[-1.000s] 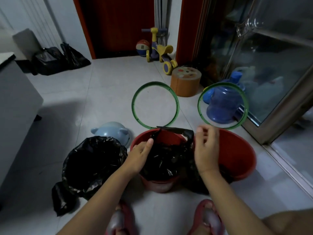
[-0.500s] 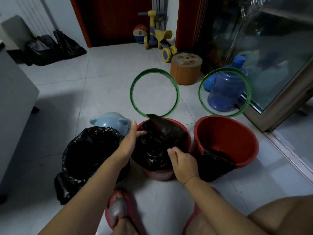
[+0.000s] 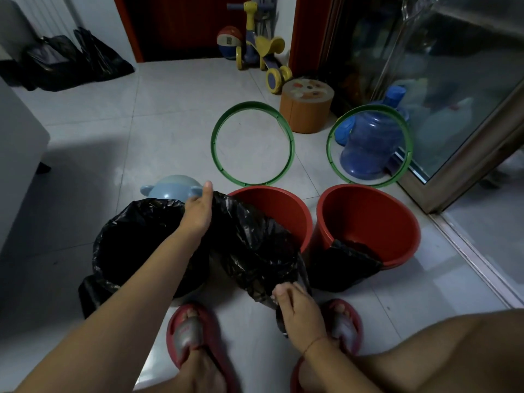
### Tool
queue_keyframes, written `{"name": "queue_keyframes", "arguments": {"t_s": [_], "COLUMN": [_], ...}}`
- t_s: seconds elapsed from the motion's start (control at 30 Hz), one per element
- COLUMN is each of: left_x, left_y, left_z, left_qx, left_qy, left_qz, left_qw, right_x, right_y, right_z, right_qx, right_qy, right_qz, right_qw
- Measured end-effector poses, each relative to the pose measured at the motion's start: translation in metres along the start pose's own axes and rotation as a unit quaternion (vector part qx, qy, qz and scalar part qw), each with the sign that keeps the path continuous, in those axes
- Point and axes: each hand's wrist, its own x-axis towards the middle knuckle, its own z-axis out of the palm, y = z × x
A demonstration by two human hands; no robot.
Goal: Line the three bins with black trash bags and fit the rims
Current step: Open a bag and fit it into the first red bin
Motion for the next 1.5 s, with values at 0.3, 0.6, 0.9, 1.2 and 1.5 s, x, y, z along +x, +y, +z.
{"name": "queue_keyframes", "arguments": {"t_s": [0.3, 0.6, 0.9, 1.2, 1.5], "left_x": [-0.053, -0.056, -0.057, -0.058, -0.018], "left_y": [-0.011, -0.049, -0.097, -0.088, -0.055], "left_z": [0.042, 0.036, 0.018, 0.017, 0.045], "left_qx": [0.049, 0.476, 0.504, 0.228, 0.022], "left_qy": [0.047, -0.085, -0.049, 0.006, 0.064], "left_qz": [0.21, 0.425, 0.298, 0.225, 0.073], "left_qw": [0.975, 0.765, 0.809, 0.947, 0.995], "right_x": [0.024, 0.072, 0.097, 0.108, 0.133], "right_y": [-0.056, -0.043, -0.019, -0.011, -0.013], "right_z": [-0.001, -0.004, -0.031, -0.041, -0.036], "right_qx": [0.064, -0.024, -0.112, -0.076, 0.036], "right_qy": [0.123, 0.049, 0.065, 0.092, 0.083], "right_qz": [-0.182, 0.029, 0.088, 0.091, 0.124], "right_qw": [0.973, 0.998, 0.988, 0.989, 0.988]}}
